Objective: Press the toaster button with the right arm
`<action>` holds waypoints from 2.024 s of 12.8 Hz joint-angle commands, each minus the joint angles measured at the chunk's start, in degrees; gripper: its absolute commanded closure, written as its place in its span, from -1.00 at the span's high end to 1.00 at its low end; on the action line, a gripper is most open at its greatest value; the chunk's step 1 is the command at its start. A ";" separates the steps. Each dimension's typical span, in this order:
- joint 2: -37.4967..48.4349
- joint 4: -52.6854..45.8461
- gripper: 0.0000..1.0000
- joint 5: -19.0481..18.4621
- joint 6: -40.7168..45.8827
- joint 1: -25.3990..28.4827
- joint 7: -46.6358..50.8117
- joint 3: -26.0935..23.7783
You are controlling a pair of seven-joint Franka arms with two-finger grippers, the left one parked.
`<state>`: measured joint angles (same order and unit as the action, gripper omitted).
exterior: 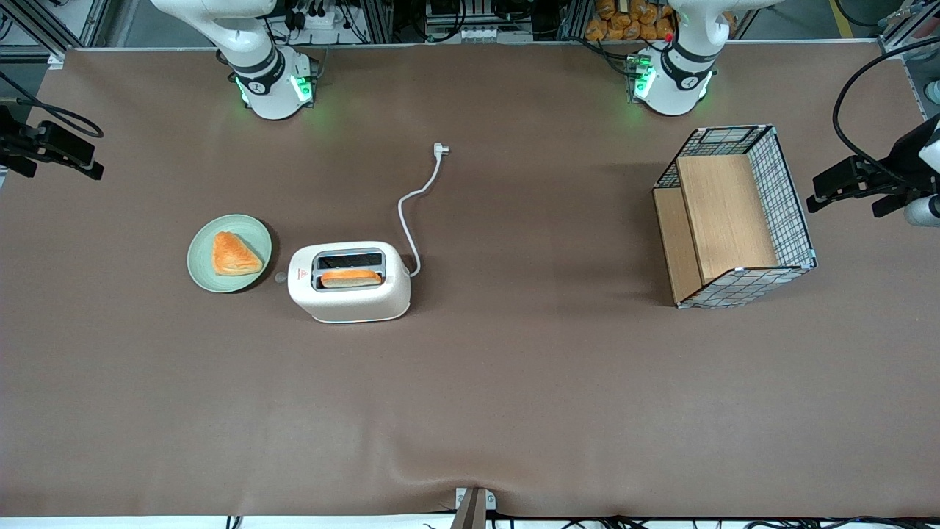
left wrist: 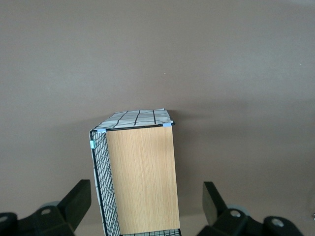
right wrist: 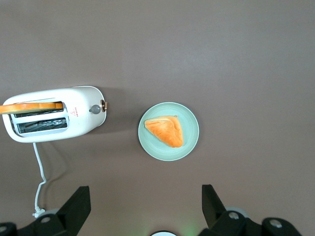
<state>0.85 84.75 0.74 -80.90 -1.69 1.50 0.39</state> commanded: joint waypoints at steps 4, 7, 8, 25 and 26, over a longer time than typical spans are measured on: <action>-0.58 -0.46 1.00 -0.30 0.13 -0.95 0.61 -0.74; -1.64 -0.20 1.00 0.49 0.48 -0.69 0.52 -0.74; -1.81 0.24 1.00 0.49 0.31 -0.51 0.43 -0.74; -12.26 26.43 -1.00 25.09 -28.08 0.11 -7.30 -0.74; -13.14 26.43 -1.00 27.54 -28.78 0.02 -8.34 -0.74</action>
<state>-11.27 110.80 24.25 -108.19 -1.54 -4.32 -0.38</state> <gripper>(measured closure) 0.991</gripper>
